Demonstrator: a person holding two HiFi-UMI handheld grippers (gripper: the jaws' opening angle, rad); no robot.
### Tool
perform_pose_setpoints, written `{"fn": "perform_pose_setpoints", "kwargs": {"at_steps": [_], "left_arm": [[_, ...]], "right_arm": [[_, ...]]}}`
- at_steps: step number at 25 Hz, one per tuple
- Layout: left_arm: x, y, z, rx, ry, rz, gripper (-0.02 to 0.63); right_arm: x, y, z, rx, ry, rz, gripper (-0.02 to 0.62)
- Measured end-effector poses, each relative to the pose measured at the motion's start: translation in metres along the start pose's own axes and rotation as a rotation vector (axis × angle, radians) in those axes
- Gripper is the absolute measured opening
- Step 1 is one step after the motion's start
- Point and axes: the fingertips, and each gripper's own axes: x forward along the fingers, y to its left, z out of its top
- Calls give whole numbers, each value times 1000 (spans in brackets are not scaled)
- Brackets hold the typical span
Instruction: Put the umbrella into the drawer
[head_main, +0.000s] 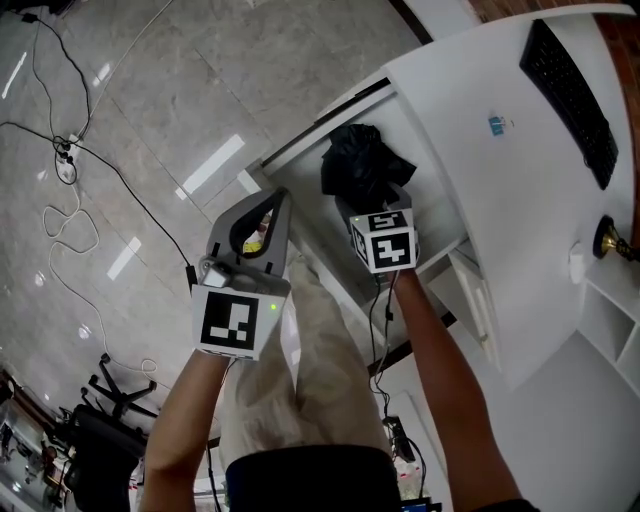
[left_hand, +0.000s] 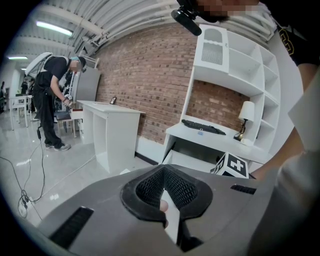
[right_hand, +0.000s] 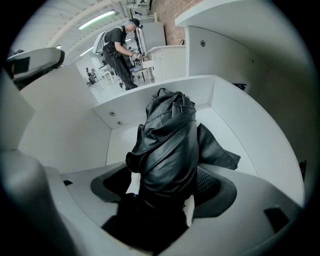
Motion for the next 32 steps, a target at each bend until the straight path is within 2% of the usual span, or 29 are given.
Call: {"fn": "perform_pose_setpoints", "kwargs": {"at_steps": [11,16,24,27,32], "left_arm": [[0,-1,-2,31,8,-10,17],[-5,-7,-4,29,52,-33,17],[-39,-25,58,36,35,-51,17],[-61,-33,85,31,30,-62,17],[-105,-47,142,75,-3,-81,17]], "right_arm": [[-25,1,10,17,-30,-14,327],[-53,5,28,28,-54,-29,327],[-129,18,68,77,-124,-19,322],[-173,25,86,85,-174,-22,259],[-246,45,114,90,-288,-21,201]]}}
